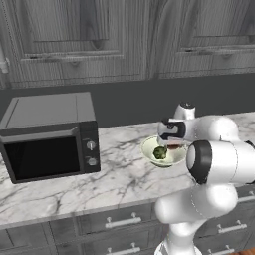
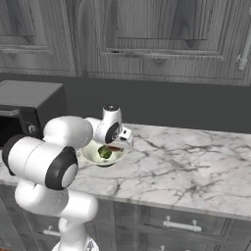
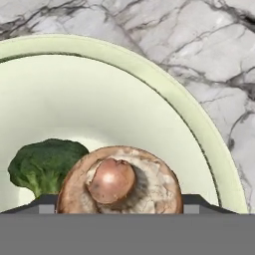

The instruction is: Take the mushroom, broccoli, and mushroom from the freezer and place them in the bowl on the counter.

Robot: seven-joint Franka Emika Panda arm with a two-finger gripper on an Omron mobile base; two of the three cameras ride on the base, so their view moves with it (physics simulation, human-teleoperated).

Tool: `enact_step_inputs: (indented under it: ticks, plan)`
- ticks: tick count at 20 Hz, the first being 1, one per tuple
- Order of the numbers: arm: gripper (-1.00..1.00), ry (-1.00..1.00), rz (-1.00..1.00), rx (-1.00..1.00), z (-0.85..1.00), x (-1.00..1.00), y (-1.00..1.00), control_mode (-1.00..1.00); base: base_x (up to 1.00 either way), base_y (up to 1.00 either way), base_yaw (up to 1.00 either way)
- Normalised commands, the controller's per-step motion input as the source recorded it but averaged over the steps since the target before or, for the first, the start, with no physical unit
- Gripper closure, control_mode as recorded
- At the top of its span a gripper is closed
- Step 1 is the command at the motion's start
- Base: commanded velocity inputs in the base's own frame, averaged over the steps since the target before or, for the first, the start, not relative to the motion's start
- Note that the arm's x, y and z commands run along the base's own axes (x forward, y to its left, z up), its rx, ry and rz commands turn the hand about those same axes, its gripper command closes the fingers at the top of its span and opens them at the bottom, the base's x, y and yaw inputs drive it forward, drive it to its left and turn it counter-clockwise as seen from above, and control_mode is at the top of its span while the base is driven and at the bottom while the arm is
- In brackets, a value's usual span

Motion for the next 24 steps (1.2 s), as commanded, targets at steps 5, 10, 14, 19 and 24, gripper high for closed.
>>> enact_step_inputs:
  ticks: [5, 10, 14, 19, 24]
  plan:
    - [1.00, 0.01, 0.00, 0.00, -0.29, 0.26, 0.00, -1.00, 0.00, 0.00, 0.00]
    - [-1.00, 0.01, 0.00, 0.00, 0.00, 0.01, 0.00, -1.00, 0.00, 0.00, 0.00]
    - [-1.00, 0.00, 0.00, 0.00, 0.00, 0.00, 0.00, -1.00, 0.00, 0.00, 0.00]
    - [-1.00, 0.00, 0.00, 0.00, 0.00, -0.17, 0.00, -1.00, 0.00, 0.00, 0.00]
    - [-1.00, -0.03, 0.00, 0.00, 0.12, -0.39, 0.00, -1.00, 0.00, 0.00, 0.00]
